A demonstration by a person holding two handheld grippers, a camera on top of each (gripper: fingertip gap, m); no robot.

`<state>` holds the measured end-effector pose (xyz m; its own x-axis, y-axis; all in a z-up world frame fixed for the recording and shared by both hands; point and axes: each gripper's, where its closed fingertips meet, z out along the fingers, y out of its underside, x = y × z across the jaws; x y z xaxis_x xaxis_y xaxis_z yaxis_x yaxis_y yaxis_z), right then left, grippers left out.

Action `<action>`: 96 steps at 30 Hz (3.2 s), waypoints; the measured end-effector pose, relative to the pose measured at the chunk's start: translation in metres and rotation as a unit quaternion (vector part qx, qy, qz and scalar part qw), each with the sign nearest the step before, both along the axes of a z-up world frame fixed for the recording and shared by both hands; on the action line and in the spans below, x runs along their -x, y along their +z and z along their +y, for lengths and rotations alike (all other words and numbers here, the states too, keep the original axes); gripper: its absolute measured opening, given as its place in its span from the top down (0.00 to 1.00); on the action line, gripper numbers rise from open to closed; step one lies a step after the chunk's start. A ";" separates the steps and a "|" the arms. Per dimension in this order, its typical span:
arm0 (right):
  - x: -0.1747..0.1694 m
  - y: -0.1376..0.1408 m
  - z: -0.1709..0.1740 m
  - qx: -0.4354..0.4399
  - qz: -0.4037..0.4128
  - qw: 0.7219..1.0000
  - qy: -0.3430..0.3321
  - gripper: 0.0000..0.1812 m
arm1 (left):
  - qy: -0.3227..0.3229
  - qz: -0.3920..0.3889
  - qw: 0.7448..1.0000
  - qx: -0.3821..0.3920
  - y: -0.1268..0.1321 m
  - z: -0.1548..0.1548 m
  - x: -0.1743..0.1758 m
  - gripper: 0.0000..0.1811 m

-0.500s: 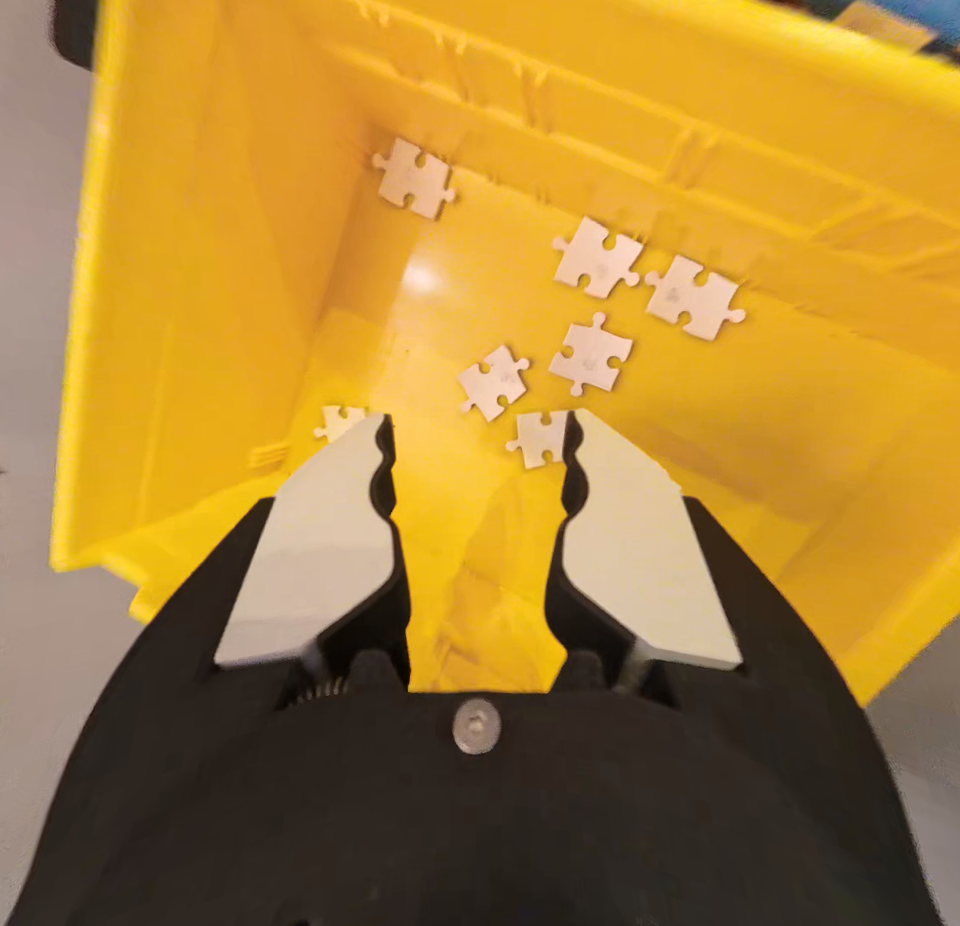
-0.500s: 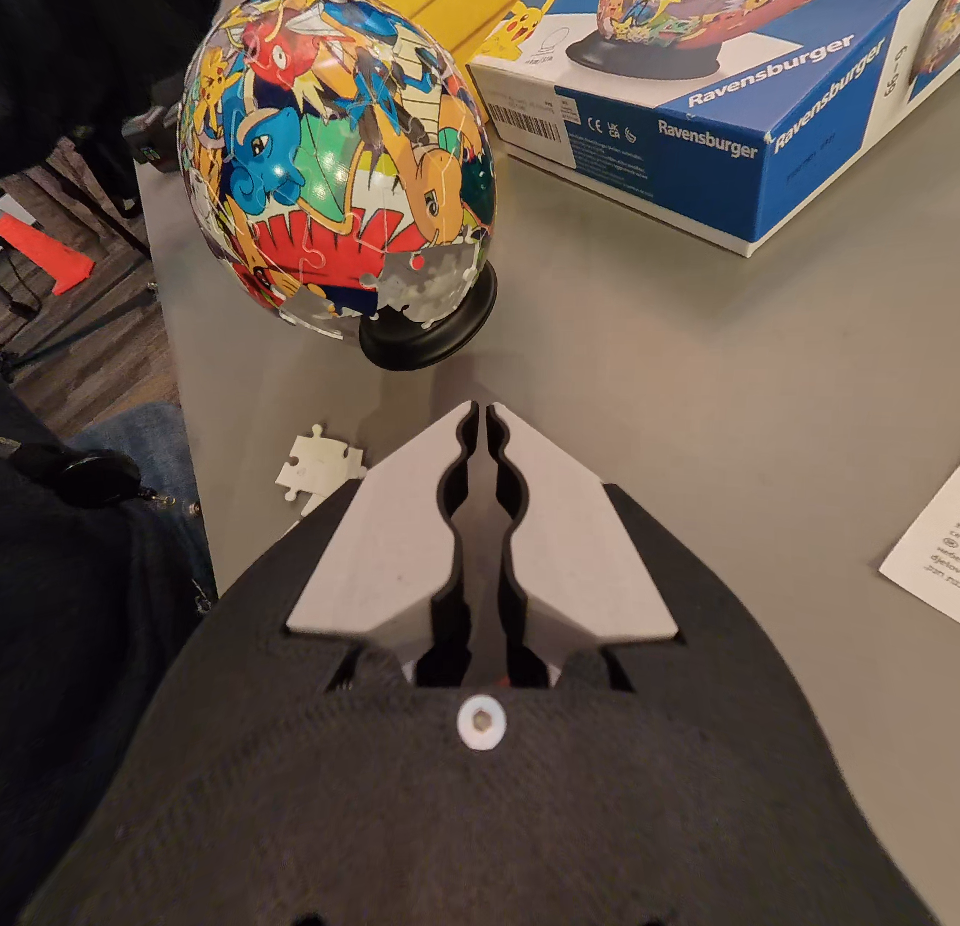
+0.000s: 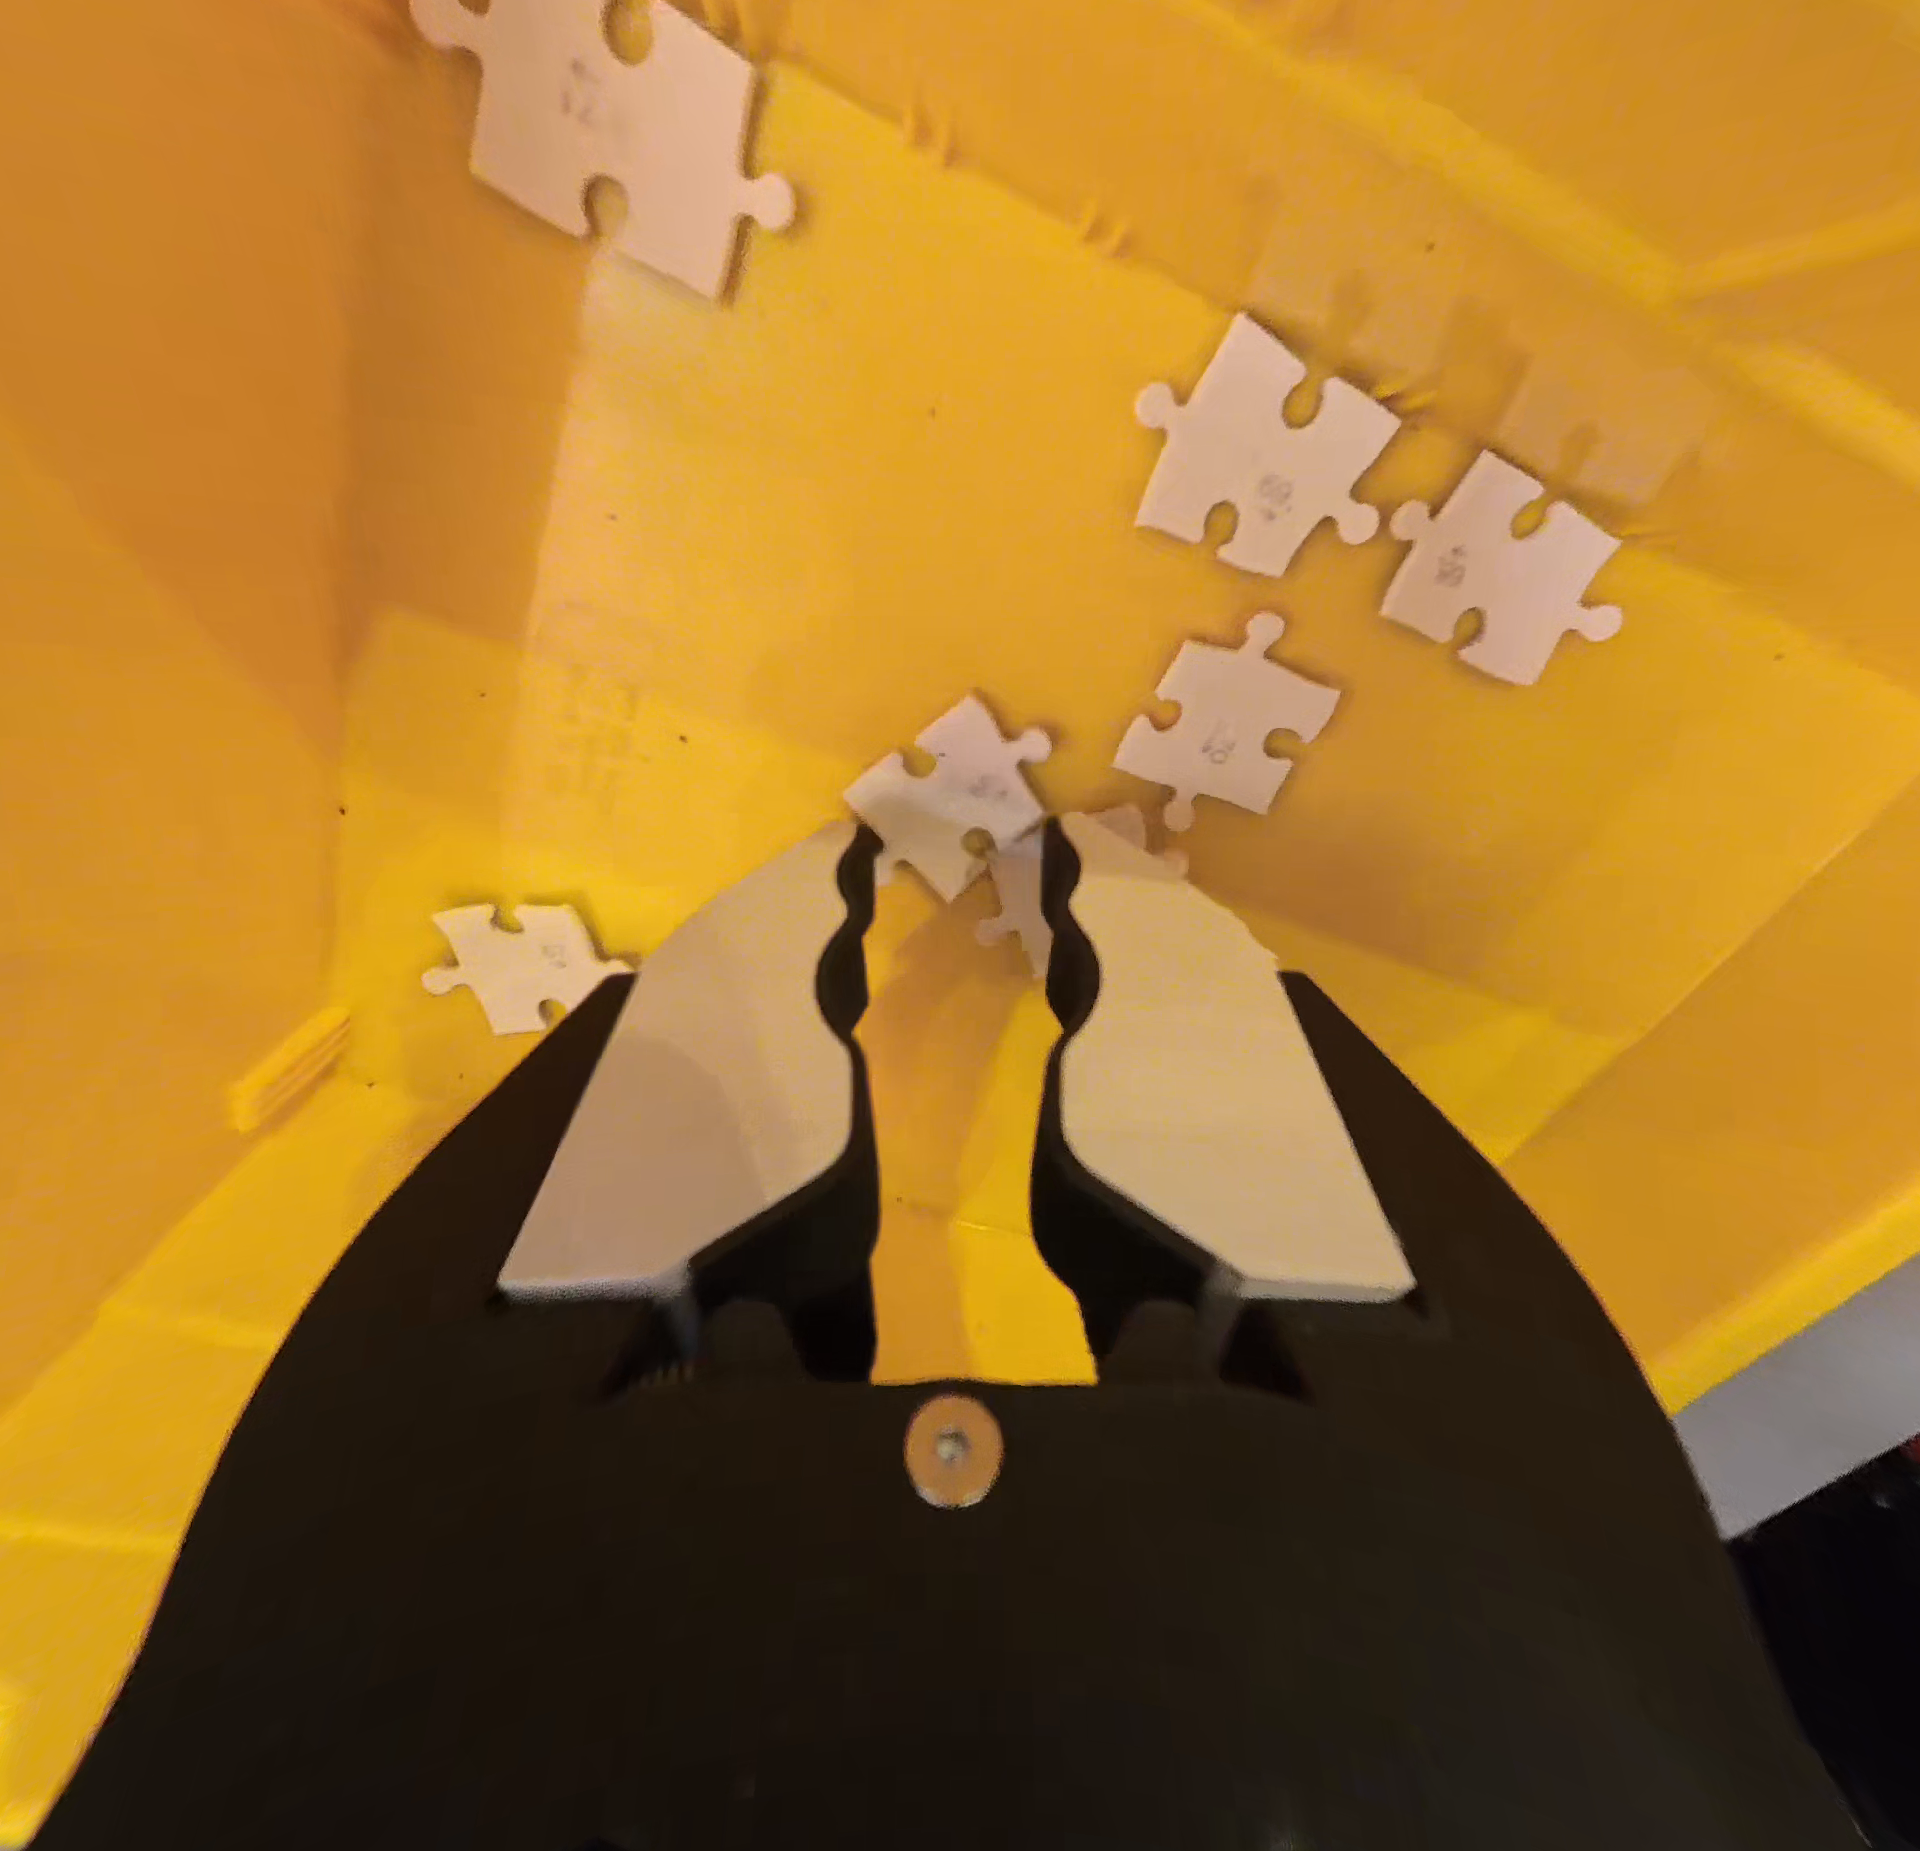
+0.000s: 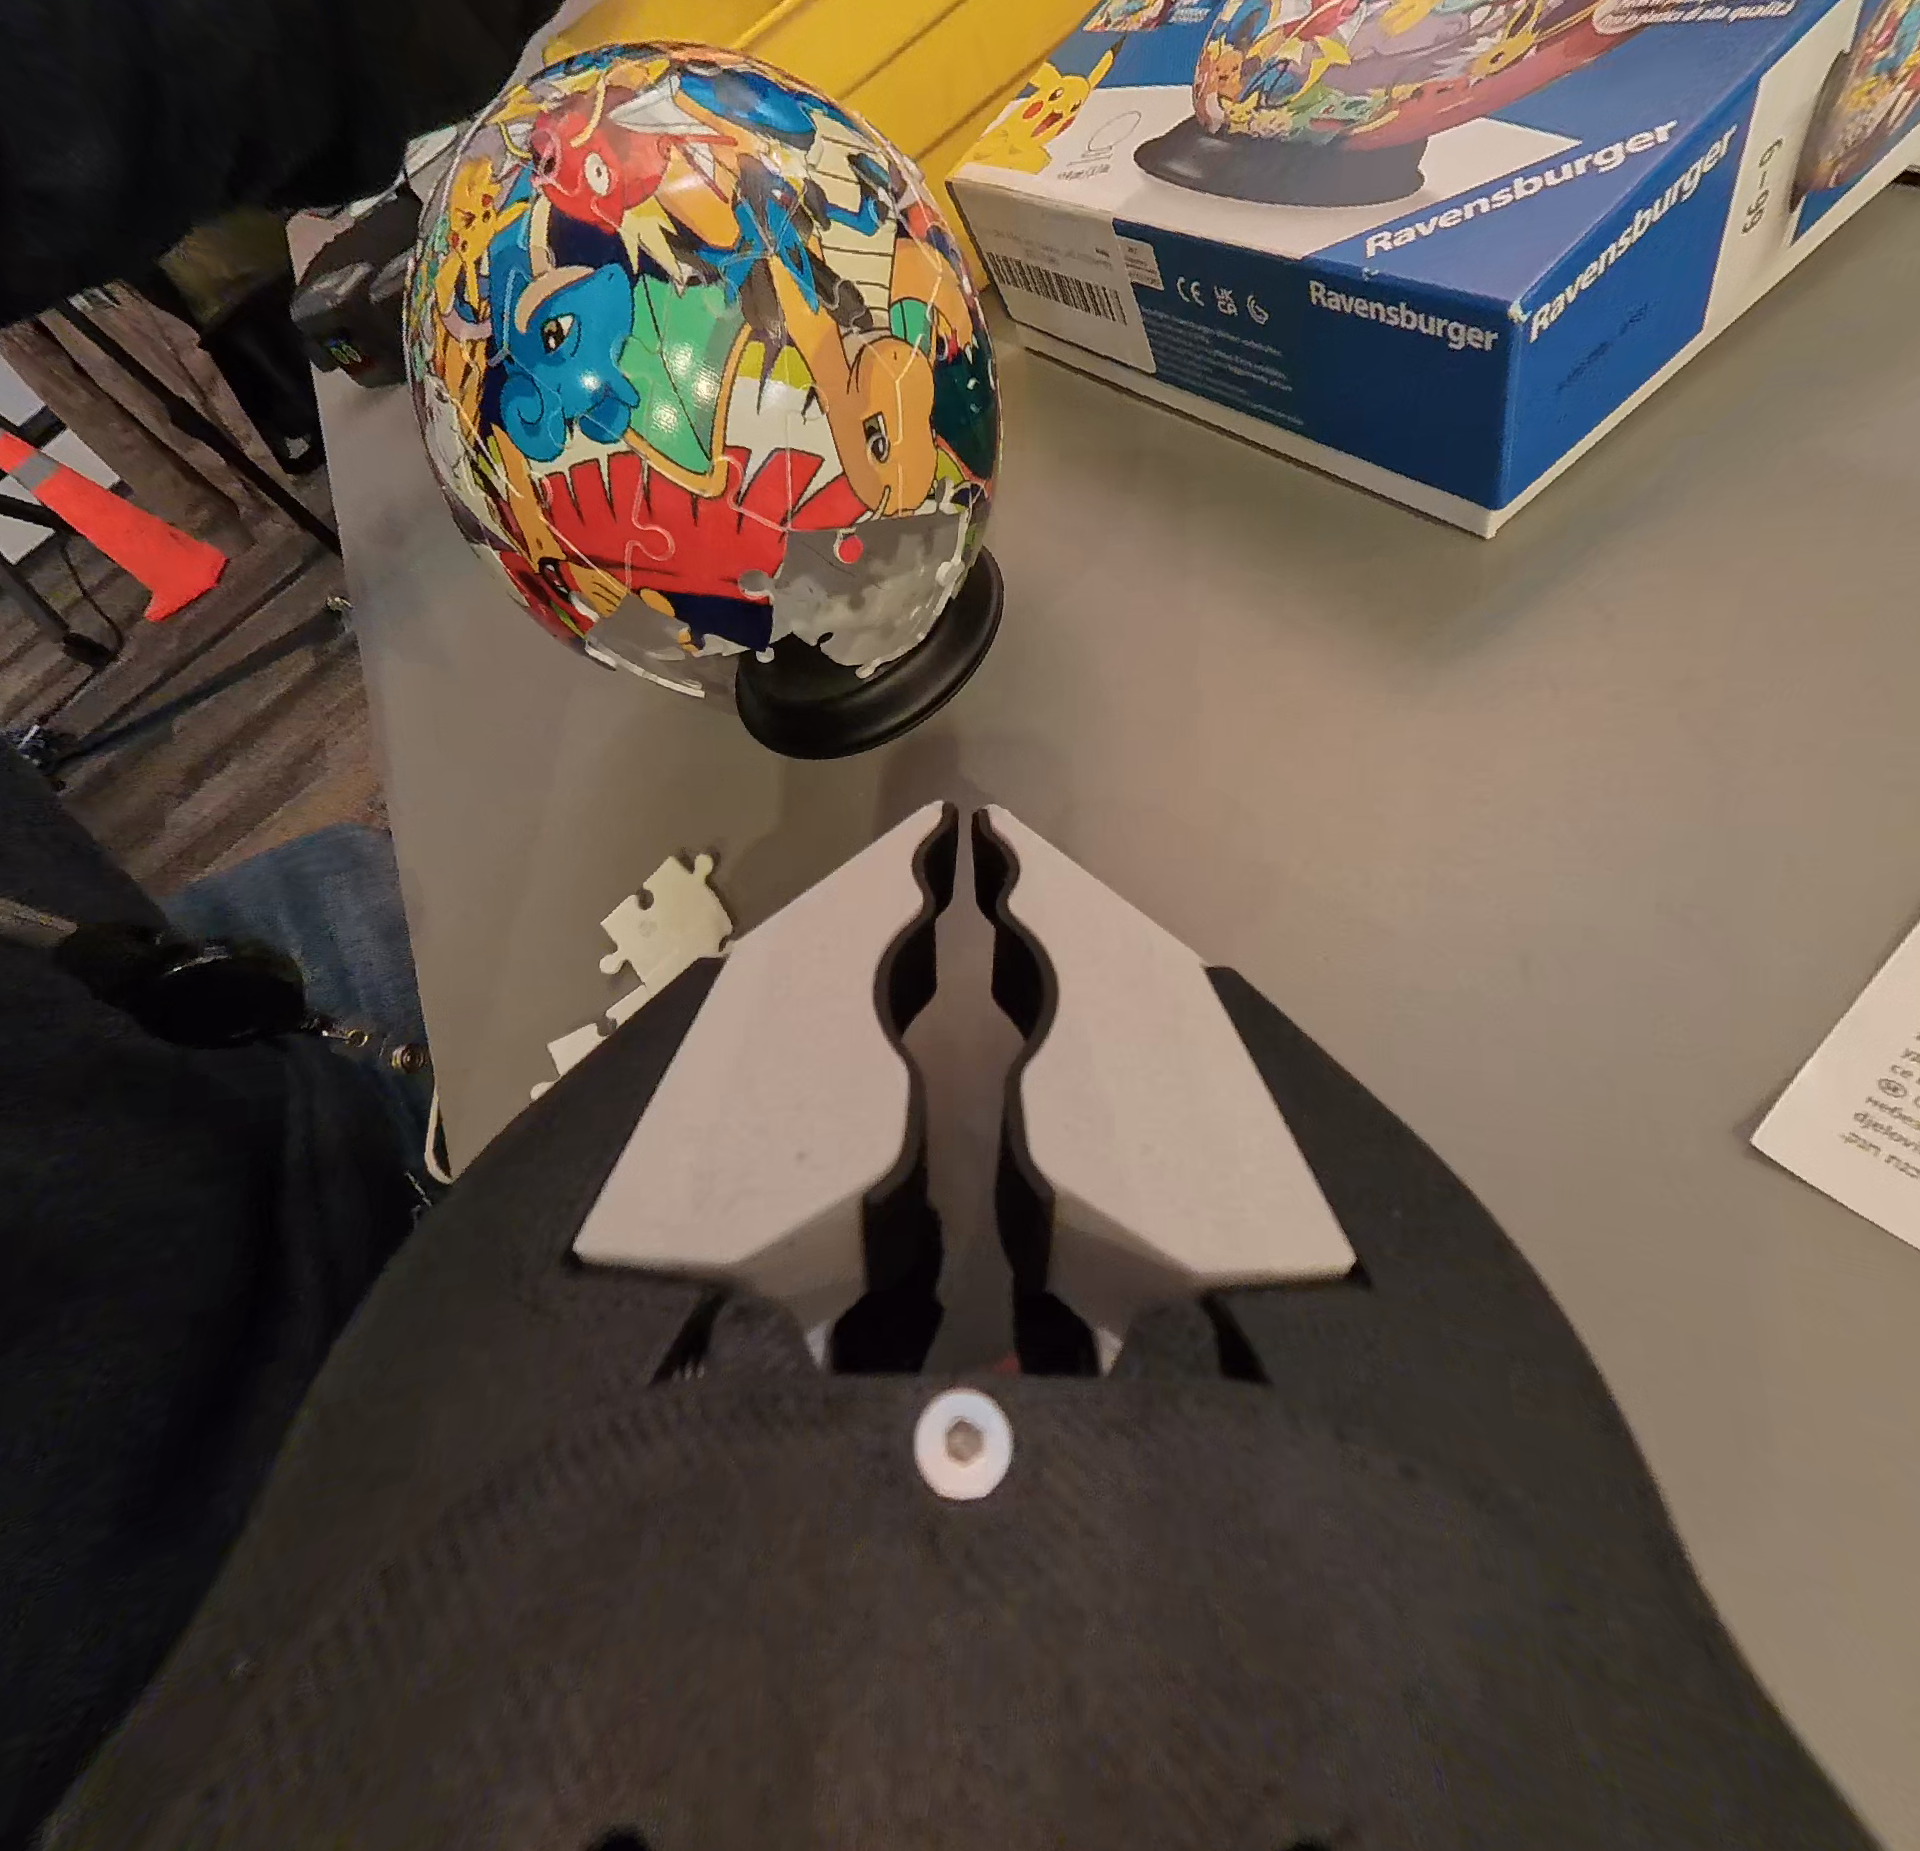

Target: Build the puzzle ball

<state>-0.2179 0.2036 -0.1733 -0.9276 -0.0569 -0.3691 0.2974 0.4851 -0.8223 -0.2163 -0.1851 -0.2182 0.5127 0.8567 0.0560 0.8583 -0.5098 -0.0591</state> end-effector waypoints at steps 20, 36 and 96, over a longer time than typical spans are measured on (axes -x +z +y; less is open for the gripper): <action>-0.004 0.002 0.002 0.007 0.002 1.000 0.014 1.00 | -0.032 0.000 0.999 0.001 0.004 0.010 0.006 0.78; -0.006 0.004 0.002 0.013 0.000 1.000 0.020 1.00 | -0.034 0.072 0.997 -0.004 0.013 0.018 0.012 0.98; -0.094 0.001 0.028 -0.071 -0.065 0.988 0.120 0.95 | 0.254 0.196 0.871 -0.373 0.035 0.389 -0.125 1.00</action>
